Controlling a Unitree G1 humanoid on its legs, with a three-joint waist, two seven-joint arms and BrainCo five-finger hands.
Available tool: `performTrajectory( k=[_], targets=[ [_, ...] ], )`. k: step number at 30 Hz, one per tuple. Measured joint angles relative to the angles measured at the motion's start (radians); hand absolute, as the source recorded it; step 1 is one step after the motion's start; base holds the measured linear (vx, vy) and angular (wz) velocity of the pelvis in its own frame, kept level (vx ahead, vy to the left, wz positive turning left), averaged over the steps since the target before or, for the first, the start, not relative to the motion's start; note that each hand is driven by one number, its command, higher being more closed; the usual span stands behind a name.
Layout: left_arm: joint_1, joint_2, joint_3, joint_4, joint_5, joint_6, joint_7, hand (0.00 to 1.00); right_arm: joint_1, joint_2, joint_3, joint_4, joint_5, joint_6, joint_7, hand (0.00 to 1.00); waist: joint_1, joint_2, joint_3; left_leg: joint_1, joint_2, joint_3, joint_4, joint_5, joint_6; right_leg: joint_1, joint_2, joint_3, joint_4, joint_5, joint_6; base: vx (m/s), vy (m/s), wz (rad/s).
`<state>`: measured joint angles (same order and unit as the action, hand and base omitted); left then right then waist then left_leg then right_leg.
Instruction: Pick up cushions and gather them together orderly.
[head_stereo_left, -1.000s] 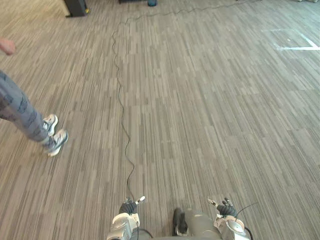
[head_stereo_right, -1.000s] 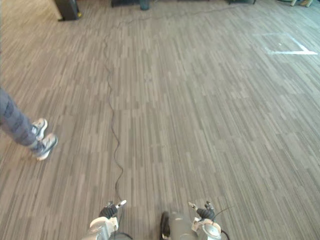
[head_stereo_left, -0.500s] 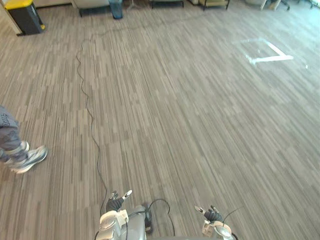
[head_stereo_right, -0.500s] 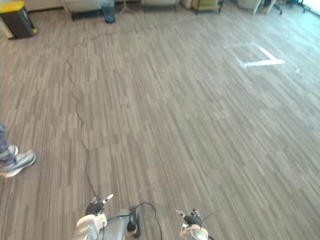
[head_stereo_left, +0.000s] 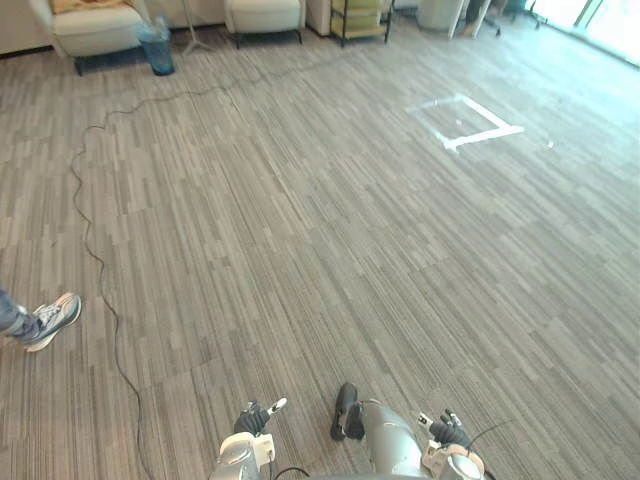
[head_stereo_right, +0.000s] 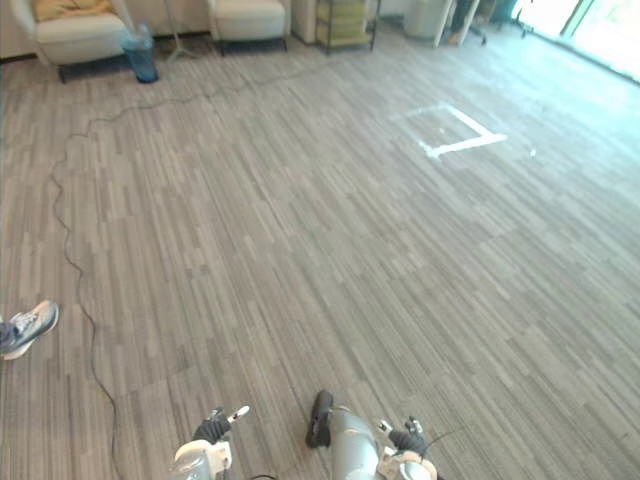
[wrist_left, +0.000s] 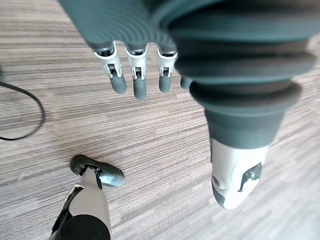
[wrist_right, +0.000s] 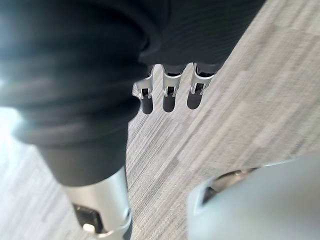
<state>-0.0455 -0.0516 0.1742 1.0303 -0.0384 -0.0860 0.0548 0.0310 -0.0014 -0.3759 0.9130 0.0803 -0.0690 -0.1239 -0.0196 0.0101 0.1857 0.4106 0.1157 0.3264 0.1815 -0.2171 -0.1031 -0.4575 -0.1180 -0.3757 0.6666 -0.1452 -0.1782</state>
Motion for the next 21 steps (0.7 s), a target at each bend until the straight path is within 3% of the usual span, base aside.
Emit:
performTrajectory(
  k=[1, 2, 3, 4, 5, 6, 7, 8, 10, 11, 13, 14, 15, 16, 17, 18, 19, 20, 21],
  targets=[
    [0.009, -0.008, 0.008, -0.003, 0.003, -0.001, 0.002, 0.0, 0.009, -0.001, 0.0, -0.012, -0.003, 0.0, 0.0, 0.0, -0.02, 0.019, -0.004, -0.049, 0.032, -0.059, 0.194, 0.067, -0.008, 0.063, 0.029, -0.023, -0.016, -0.07, 0.031, 0.65, -0.361, 0.03],
    [0.021, -0.008, 0.028, -0.018, 0.007, 0.0, 0.003, 0.0, 0.014, -0.001, 0.018, -0.016, -0.003, 0.003, 0.002, 0.0, -0.024, 0.032, -0.002, -0.155, 0.086, -0.098, 0.451, 0.176, 0.009, 0.131, 0.078, -0.01, -0.079, -0.126, 0.023, 0.75, -0.382, -0.49],
    [0.035, -0.005, 0.04, -0.042, 0.009, 0.002, 0.001, 0.0, 0.014, -0.001, 0.025, -0.026, -0.003, 0.002, 0.001, 0.0, -0.007, 0.071, 0.001, -0.293, 0.155, -0.14, 0.746, 0.24, 0.012, 0.199, 0.157, 0.024, -0.145, -0.125, 0.017, 0.53, -0.185, -0.97],
    [0.042, -0.003, 0.05, -0.051, 0.008, 0.003, 0.002, 0.0, 0.01, -0.001, 0.027, -0.028, 0.001, 0.001, -0.002, 0.0, 0.008, 0.078, 0.007, -0.351, 0.177, -0.144, 0.869, 0.221, 0.006, 0.242, 0.19, 0.05, -0.175, -0.128, 0.005, 0.68, -0.14, -1.59],
    [0.054, 0.001, 0.067, -0.064, 0.007, 0.004, 0.006, 0.0, 0.001, 0.007, 0.046, -0.013, 0.001, 0.008, -0.005, 0.0, 0.029, 0.062, 0.021, -0.457, 0.185, -0.161, 1.017, 0.16, -0.001, 0.339, 0.232, 0.111, -0.239, -0.135, -0.013, 0.72, -0.089, -1.34],
    [0.066, 0.009, 0.069, -0.074, 0.005, 0.005, 0.006, 0.0, -0.004, 0.013, 0.055, -0.009, 0.002, 0.011, -0.005, 0.0, 0.033, 0.048, 0.029, -0.504, 0.179, -0.17, 1.037, 0.127, 0.01, 0.394, 0.24, 0.135, -0.276, -0.136, -0.015, 0.8, -0.094, -1.35],
    [0.069, 0.033, 0.066, -0.106, -0.006, -0.007, 0.005, 0.0, -0.006, 0.026, 0.065, 0.007, 0.009, 0.012, -0.008, 0.0, 0.037, 0.011, 0.035, -0.608, 0.152, -0.164, 0.984, 0.063, 0.026, 0.498, 0.246, 0.193, -0.364, -0.136, -0.016, 0.61, -0.055, -0.87],
    [0.069, 0.037, 0.066, -0.117, -0.008, -0.013, 0.004, 0.0, -0.006, 0.031, 0.065, 0.01, 0.01, 0.014, -0.009, 0.0, 0.039, 0.003, 0.032, -0.652, 0.141, -0.155, 0.935, 0.038, 0.031, 0.535, 0.246, 0.221, -0.398, -0.136, -0.015, 0.55, -0.018, -1.09],
    [0.07, 0.033, 0.069, -0.136, -0.024, -0.022, 0.005, 0.0, -0.01, 0.033, 0.065, 0.009, 0.031, 0.013, -0.012, 0.0, 0.058, -0.007, 0.036, -0.764, 0.088, -0.118, 0.637, -0.008, 0.042, 0.65, 0.24, 0.328, -0.489, -0.144, 0.003, 0.58, 0.059, -1.15],
    [0.068, 0.03, 0.074, -0.137, -0.028, -0.028, 0.004, 0.0, -0.013, 0.033, 0.062, 0.009, 0.04, 0.013, -0.013, 0.0, 0.064, -0.005, 0.039, -0.776, 0.069, -0.116, 0.56, -0.005, 0.043, 0.679, 0.235, 0.354, -0.5, -0.149, 0.012, 0.81, 0.191, -1.27],
    [0.07, 0.024, 0.081, -0.136, -0.049, -0.041, 0.007, 0.0, -0.008, 0.04, 0.063, 0.011, 0.041, 0.012, -0.014, 0.0, 0.078, -0.002, 0.041, -0.791, -0.011, -0.135, 0.188, 0.098, 0.045, 0.763, 0.208, 0.457, -0.518, -0.179, 0.06, 0.71, 0.228, -1.27],
    [0.071, 0.025, 0.081, -0.136, -0.056, -0.042, 0.007, 0.0, -0.005, 0.039, 0.066, 0.012, 0.041, 0.012, -0.014, 0.0, 0.08, 0.0, 0.041, -0.797, -0.02, -0.151, 0.15, 0.144, 0.054, 0.779, 0.205, 0.487, -0.516, -0.188, 0.071, 0.74, 0.329, -1.45],
    [0.082, 0.041, 0.082, -0.133, -0.066, -0.041, 0.008, 0.0, 0.005, 0.051, 0.078, 0.018, 0.041, 0.014, -0.014, 0.0, 0.101, -0.01, 0.028, -0.781, -0.036, -0.168, 0.176, 0.247, 0.069, 0.804, 0.182, 0.562, -0.5, -0.2, 0.08, 0.93, 0.388, -1.36],
    [0.083, 0.064, 0.082, -0.13, -0.068, -0.039, 0.007, 0.0, 0.008, 0.067, 0.098, 0.021, 0.039, 0.017, -0.01, 0.0, 0.101, -0.056, 0.01, -0.778, -0.051, -0.142, 0.222, 0.191, 0.094, 0.786, 0.138, 0.597, -0.445, -0.206, 0.093, 0.94, 0.39, -1.22],
    [0.081, 0.066, 0.08, -0.132, -0.068, -0.04, 0.006, 0.0, 0.016, 0.066, 0.087, 0.019, 0.039, 0.017, -0.011, 0.0, 0.097, -0.068, 0.002, -0.785, -0.055, -0.125, 0.269, 0.143, 0.108, 0.758, 0.122, 0.617, -0.382, -0.204, 0.098, 0.79, 0.317, -0.74],
    [0.081, 0.072, 0.081, -0.129, -0.067, -0.039, 0.004, 0.0, 0.034, 0.07, 0.084, 0.018, 0.039, 0.018, -0.015, 0.0, 0.1, -0.085, -0.006, -0.775, -0.056, -0.086, 0.335, 0.074, 0.116, 0.718, 0.112, 0.641, -0.241, -0.196, 0.125, 0.76, 0.326, -0.62],
    [0.079, 0.078, 0.082, -0.123, -0.068, -0.038, 0.008, 0.0, 0.04, 0.07, 0.086, 0.019, 0.038, 0.019, -0.015, 0.0, 0.103, -0.097, -0.002, -0.734, -0.06, -0.054, 0.358, 0.023, 0.124, 0.671, 0.104, 0.643, -0.093, -0.163, 0.186, 0.87, 0.368, -0.85],
    [0.072, 0.081, 0.082, -0.11, -0.068, -0.038, 0.01, 0.0, 0.04, 0.064, 0.094, 0.018, 0.037, 0.018, -0.013, 0.0, 0.099, -0.1, 0.002, -0.668, -0.066, -0.03, 0.362, -0.035, 0.128, 0.577, 0.093, 0.604, 0.141, -0.084, 0.329, 0.55, 0.234, -0.69],
    [0.068, 0.081, 0.082, -0.102, -0.068, -0.035, 0.011, 0.0, 0.04, 0.064, 0.097, 0.018, 0.037, 0.017, -0.011, 0.0, 0.096, -0.097, 0.004, -0.643, -0.066, -0.027, 0.36, -0.05, 0.127, 0.546, 0.088, 0.584, 0.212, -0.079, 0.351, 0.48, 0.191, -0.8]
  ],
)
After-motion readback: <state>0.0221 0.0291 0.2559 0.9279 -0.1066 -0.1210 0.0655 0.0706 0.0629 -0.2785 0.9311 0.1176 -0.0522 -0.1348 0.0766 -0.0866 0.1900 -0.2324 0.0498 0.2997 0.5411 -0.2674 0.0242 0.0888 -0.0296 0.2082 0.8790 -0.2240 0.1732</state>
